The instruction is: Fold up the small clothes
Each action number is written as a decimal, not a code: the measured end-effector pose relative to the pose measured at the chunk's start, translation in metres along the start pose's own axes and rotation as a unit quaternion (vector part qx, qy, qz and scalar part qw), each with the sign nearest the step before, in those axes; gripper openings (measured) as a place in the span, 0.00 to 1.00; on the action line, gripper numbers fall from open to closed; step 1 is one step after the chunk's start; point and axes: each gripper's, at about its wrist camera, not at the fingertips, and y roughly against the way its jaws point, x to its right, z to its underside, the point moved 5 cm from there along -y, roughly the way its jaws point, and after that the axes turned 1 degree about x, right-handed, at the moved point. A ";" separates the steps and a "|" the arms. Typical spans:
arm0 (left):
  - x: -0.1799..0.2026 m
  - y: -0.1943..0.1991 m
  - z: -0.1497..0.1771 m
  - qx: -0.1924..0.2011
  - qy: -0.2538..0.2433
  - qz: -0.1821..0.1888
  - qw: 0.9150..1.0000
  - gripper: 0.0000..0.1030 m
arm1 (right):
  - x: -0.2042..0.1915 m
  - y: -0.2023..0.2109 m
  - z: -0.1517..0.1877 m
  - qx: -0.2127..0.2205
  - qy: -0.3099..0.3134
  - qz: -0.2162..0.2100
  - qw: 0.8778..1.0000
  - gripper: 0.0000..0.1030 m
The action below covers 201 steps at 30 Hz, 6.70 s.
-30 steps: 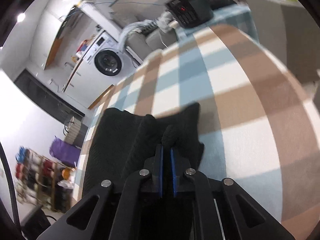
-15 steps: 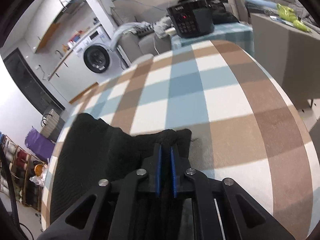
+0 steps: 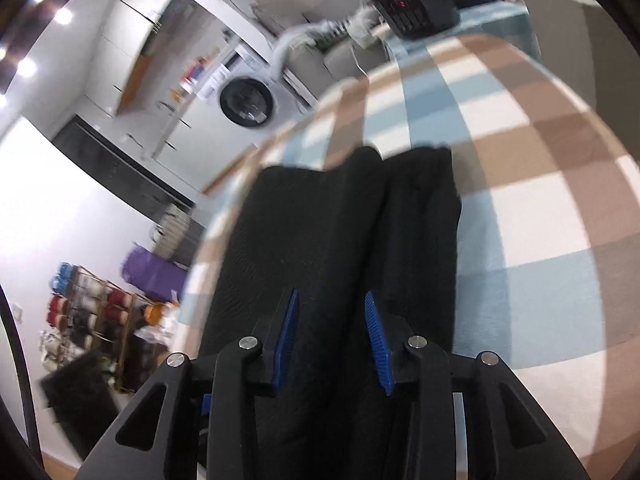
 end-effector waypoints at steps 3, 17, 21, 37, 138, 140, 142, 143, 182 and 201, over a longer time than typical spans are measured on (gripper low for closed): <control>-0.006 0.014 -0.001 0.014 0.007 -0.010 1.000 0.51 | -0.013 0.009 -0.009 0.028 0.024 -0.001 0.999 0.08; -0.052 0.043 0.009 0.032 0.043 -0.049 0.997 0.51 | 0.003 0.032 0.011 0.015 -0.001 0.020 1.000 0.24; -0.063 0.041 0.012 0.027 0.052 -0.058 0.997 0.51 | -0.013 0.072 0.069 -0.001 0.020 -0.017 1.000 0.25; -0.085 0.039 0.038 0.012 0.058 -0.067 0.996 0.52 | -0.036 0.073 0.152 -0.030 0.160 0.054 0.985 0.04; 0.123 -0.045 0.054 -0.093 -0.131 -0.001 0.987 0.46 | 0.035 0.087 0.163 0.014 -0.061 -0.078 0.995 0.11; 0.123 -0.046 0.056 -0.088 -0.137 -0.008 0.987 0.46 | 0.036 0.087 0.163 0.016 -0.064 -0.081 0.995 0.11; 0.123 -0.045 0.057 -0.082 -0.146 -0.016 0.986 0.44 | 0.037 0.088 0.163 0.018 -0.064 -0.084 0.994 0.11; 0.122 -0.045 0.057 -0.080 -0.147 -0.020 0.986 0.39 | 0.037 0.088 0.162 0.019 -0.066 -0.087 0.994 0.11; 0.099 -0.041 0.049 -0.096 -0.063 0.083 0.990 0.02 | 0.033 0.087 0.145 0.027 -0.057 -0.067 0.996 0.23; 0.000 0.020 0.018 0.035 -0.010 -0.019 0.999 0.58 | -0.020 0.042 0.109 0.017 0.030 -0.022 0.999 0.25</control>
